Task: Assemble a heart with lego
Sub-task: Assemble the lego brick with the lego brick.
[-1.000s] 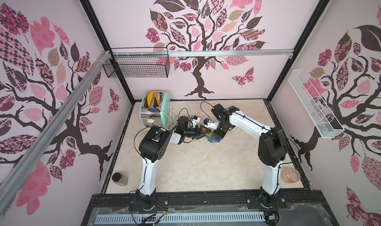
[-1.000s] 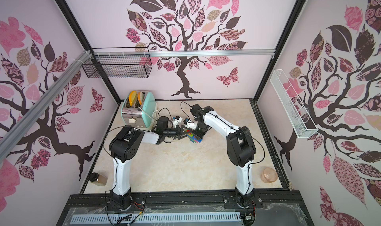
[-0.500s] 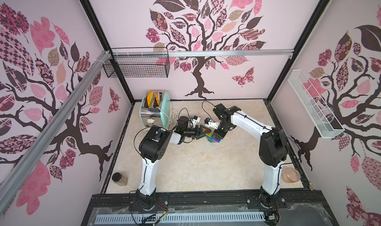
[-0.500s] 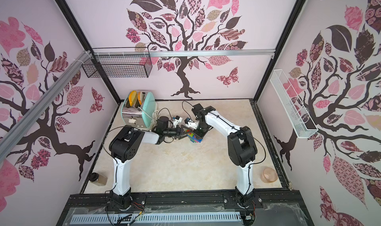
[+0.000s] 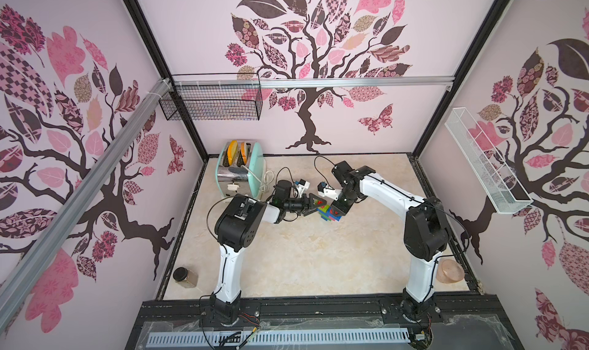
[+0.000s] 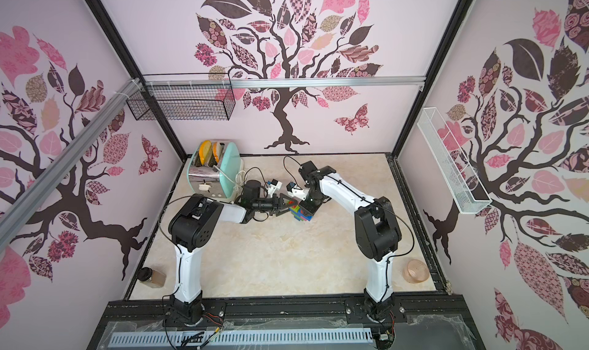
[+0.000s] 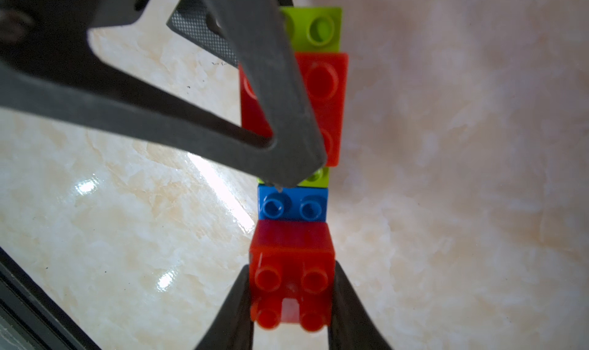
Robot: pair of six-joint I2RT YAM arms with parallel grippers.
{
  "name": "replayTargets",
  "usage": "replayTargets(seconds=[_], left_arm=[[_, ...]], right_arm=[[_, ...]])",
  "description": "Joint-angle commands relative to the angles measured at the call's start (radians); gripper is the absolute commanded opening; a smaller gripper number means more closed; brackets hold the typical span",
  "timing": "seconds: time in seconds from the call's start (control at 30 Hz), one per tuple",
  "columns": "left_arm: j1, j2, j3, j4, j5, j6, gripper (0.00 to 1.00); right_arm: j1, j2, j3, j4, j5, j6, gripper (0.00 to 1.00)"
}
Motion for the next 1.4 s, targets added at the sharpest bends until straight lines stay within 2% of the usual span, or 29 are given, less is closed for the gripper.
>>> replayTargets(seconds=[0.0,0.5,0.97,1.37], left_arm=[[0.003,-0.013,-0.002,-0.021,0.013,0.022,0.66],[0.003,-0.013,0.001,-0.022,0.015,0.02,0.65],[0.002,-0.016,0.006,-0.025,0.008,0.02,0.65],[0.002,-0.038,0.007,-0.045,-0.002,0.028,0.65]], right_arm=[[-0.029,0.014,-0.036,0.008,0.061,0.008,0.2],[-0.029,-0.064,-0.046,0.024,0.021,0.004,0.2],[-0.003,-0.058,-0.026,-0.013,-0.048,0.009,0.2],[0.015,-0.023,-0.017,-0.034,-0.021,0.022,0.2]])
